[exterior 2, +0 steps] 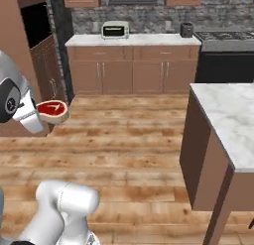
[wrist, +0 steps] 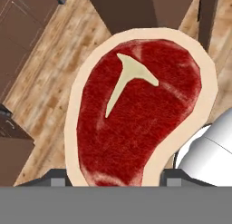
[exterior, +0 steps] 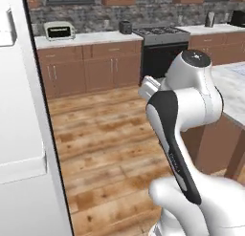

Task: Retrieve the steak from the fridge and place it on the cutting board.

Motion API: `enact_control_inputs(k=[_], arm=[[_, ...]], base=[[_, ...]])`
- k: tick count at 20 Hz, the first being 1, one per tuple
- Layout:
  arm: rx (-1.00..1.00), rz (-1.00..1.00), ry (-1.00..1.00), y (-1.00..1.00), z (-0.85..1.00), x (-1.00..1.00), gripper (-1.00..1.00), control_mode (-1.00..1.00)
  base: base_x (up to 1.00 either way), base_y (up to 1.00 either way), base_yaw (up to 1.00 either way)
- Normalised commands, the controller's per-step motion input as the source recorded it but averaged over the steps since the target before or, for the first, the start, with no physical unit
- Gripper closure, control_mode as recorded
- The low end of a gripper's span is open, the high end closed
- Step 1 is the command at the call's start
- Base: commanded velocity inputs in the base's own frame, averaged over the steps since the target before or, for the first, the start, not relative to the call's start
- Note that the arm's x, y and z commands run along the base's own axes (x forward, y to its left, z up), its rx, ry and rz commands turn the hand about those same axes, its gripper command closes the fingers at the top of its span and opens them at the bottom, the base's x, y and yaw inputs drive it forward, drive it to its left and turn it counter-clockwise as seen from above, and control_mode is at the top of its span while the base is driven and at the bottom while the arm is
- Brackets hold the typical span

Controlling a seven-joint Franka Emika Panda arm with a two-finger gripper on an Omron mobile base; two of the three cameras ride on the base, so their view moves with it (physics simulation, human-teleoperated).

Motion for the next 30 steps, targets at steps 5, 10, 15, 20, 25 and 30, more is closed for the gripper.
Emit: enact_control_inputs(k=[5, 10, 15, 20, 25, 30], arm=[[0.0, 0.0, 0.0, 0.0, 0.0, 0.0, 1.0, 1.0], [0.0, 0.0, 0.0, 0.0, 0.0, 0.0, 1.0, 1.0], [0.0, 0.0, 0.0, 0.0, 0.0, 0.0, 1.0, 1.0], [0.0, 0.0, 0.0, 0.0, 0.0, 0.0, 1.0, 1.0], [0.0, 0.0, 0.0, 0.0, 0.0, 0.0, 1.0, 1.0], [0.0, 0.0, 0.0, 0.0, 0.0, 0.0, 1.0, 1.0]], base=[[0.0, 0.0, -1.0], [0.2, 0.0, -0.88], [0.85, 0.06, -0.25], [1.0, -0.77, -0.21], [0.99, -1.0, -0.4], [1.0, -1.0, -0.46]])
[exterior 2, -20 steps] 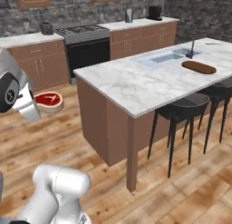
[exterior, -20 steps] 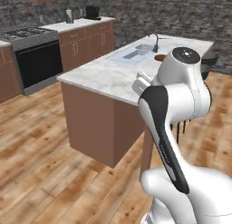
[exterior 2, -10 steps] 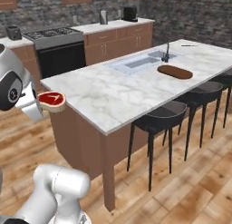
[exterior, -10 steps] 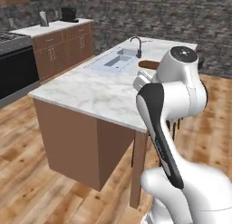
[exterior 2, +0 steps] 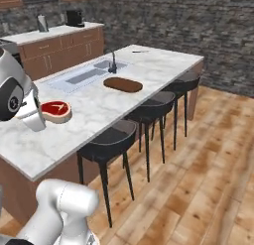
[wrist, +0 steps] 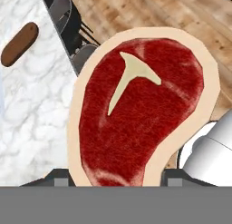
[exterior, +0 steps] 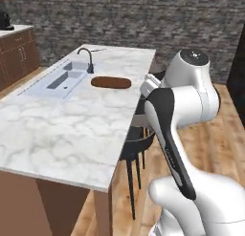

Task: Retrieve the steak from the fridge and place it on the cutting board.

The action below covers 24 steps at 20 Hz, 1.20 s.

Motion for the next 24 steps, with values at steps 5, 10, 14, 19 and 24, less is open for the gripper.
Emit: enact_control_inputs(k=[5, 10, 14, 19, 24], arm=[[0.0, 0.0, 0.0, 0.0, 0.0, 0.0, 1.0, 1.0], [0.0, 0.0, 0.0, 0.0, 0.0, 0.0, 1.0, 1.0], [0.0, 0.0, 0.0, 0.0, 0.0, 0.0, 1.0, 1.0], [0.0, 0.0, 0.0, 0.0, 0.0, 0.0, 1.0, 1.0], [0.0, 0.0, 0.0, 0.0, 0.0, 0.0, 1.0, 1.0]], base=[[0.94, -1.0, -0.51], [0.99, -1.0, -0.41], [1.0, -0.99, -0.23], [1.0, -0.52, 0.36], [0.65, -0.22, 0.71]])
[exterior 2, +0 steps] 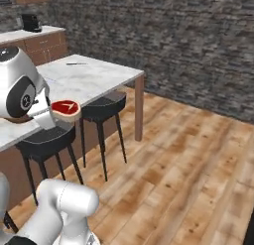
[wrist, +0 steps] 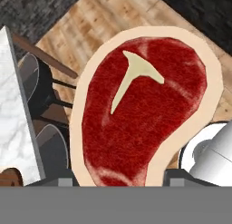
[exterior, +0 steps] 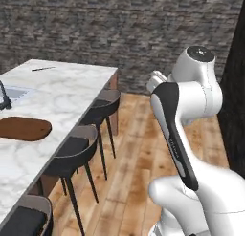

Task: Retrieve the steak from the fridge and place it on the cutting board.

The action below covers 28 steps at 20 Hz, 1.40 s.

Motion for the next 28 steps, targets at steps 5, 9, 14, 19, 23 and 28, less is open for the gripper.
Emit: enact_control_inputs(k=[5, 9, 14, 19, 23, 28], arm=[[0.0, 0.0, 0.0, 0.0, 0.0, 0.0, 1.0, 1.0], [0.0, 0.0, 0.0, 0.0, 0.0, 0.0, 1.0, 1.0], [0.0, 0.0, 0.0, 0.0, 0.0, 0.0, 1.0, 1.0], [0.0, 0.0, 0.0, 0.0, 0.0, 0.0, 1.0, 1.0], [0.0, 0.0, 0.0, 0.0, 0.0, 0.0, 1.0, 1.0], [0.0, 0.0, 0.0, 0.0, 0.0, 0.0, 1.0, 1.0]], base=[[0.14, -0.03, 0.85], [0.28, -0.1, 0.82], [0.93, -0.63, 0.41], [1.0, -0.22, 0.09], [1.0, 0.15, 0.07], [0.63, 0.62, 0.14]])
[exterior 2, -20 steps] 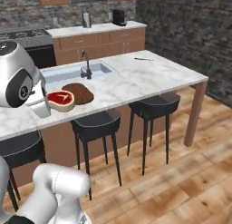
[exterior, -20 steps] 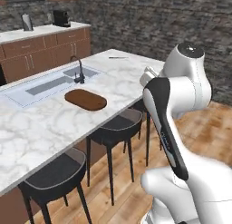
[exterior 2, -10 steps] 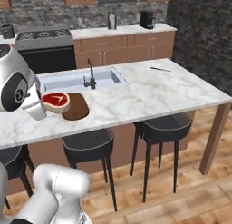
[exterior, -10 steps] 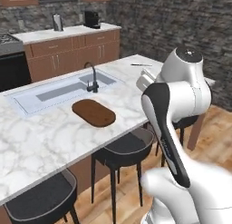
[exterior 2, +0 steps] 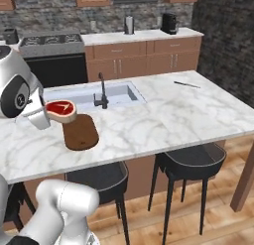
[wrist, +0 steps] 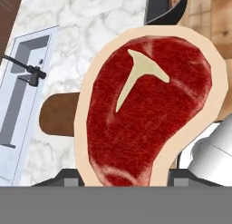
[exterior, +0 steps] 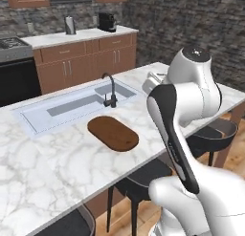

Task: Retrieve the steak from the fridge and place it on the cutting board.

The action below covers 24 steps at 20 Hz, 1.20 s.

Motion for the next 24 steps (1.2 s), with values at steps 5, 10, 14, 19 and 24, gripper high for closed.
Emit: enact_control_inputs(k=[5, 10, 14, 19, 24], arm=[[0.0, 0.0, 0.0, 0.0, 0.0, 0.0, 1.0, 1.0], [0.0, 0.09, 0.14, 0.22, -0.09, 0.8, 1.0, -1.0], [0.0, 0.1, 0.31, 0.24, -0.49, 0.99, 1.0, -1.0], [-0.07, 0.09, 0.35, 0.2, -0.52, 0.87, 1.0, -1.0], [-0.14, 0.09, 0.16, 0.07, -0.36, 0.01, 1.0, -1.0]], base=[[0.27, 0.57, 0.11], [0.0, 0.0, 0.0], [0.0, 0.0, 0.0], [0.0, 0.0, 0.0], [0.0, 0.0, 0.0]])
